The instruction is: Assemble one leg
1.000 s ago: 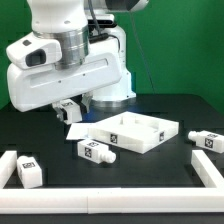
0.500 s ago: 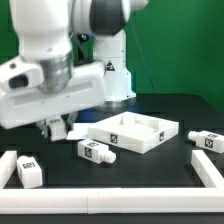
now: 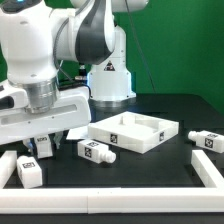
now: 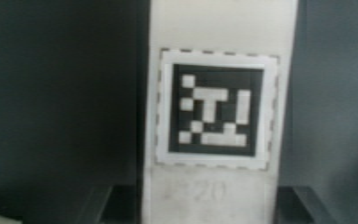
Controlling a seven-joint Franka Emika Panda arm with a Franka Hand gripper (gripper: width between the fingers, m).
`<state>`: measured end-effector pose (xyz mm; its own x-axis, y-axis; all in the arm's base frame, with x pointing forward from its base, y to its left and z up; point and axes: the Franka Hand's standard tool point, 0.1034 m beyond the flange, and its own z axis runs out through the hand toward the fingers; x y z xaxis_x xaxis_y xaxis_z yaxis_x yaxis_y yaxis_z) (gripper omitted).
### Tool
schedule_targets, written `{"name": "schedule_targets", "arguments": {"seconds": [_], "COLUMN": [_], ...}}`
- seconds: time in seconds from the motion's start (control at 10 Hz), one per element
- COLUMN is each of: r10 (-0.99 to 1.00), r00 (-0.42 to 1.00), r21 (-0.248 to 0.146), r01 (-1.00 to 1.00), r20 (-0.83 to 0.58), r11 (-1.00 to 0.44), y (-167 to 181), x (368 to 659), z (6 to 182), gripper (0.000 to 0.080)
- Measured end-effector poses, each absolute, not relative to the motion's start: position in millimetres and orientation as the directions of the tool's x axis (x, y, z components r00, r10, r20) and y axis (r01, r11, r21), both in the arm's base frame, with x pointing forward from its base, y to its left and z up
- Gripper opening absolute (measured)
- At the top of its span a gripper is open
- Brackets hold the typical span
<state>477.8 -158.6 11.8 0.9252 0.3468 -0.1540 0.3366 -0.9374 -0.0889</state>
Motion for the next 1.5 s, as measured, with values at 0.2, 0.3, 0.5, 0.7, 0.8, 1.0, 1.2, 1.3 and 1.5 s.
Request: {"name": "schedule_targets", "arguments": {"seconds": [0.2,0.3,0.5,0.7,0.8,1.0,1.2,1.3,1.5], "r10": [0.347,0.345,0.376,0.430,0.444,0.432,0.433,0.454,0.566], "r00": [0.925,0.925,0.918,0.900,0.896,0.902,0.901,0.891,0.824], "r21": [-0.089,-0.092,-0.092,-0.055,-0.039,-0.042,-0.041,-0.026,0.003], "r01": [0.337,0.334,0.366,0.427,0.443,0.431,0.431,0.454,0.566], "r20": [-0.154,-0.162,-0.129,-0.066,-0.033,-0.026,-0.026,-0.012,0.020], "r11": [-0.937,-0.938,-0.926,-0.902,-0.896,-0.902,-0.901,-0.891,-0.824], "y": [-158.6,-155.2,-128.8,-85.6,-71.6,-68.5,-68.2,-65.2,-26.4], "x": [477.8,477.5,470.4,451.9,443.5,435.2,435.4,437.3,422.5], "z": [11.7,15.0,64.0,97.7,95.2,88.2,87.4,86.0,61.3], "gripper": [0.0477,0.0591,0.0637,0.0646,0.0646,0.0648,0.0648,0.0648,0.0648]}}
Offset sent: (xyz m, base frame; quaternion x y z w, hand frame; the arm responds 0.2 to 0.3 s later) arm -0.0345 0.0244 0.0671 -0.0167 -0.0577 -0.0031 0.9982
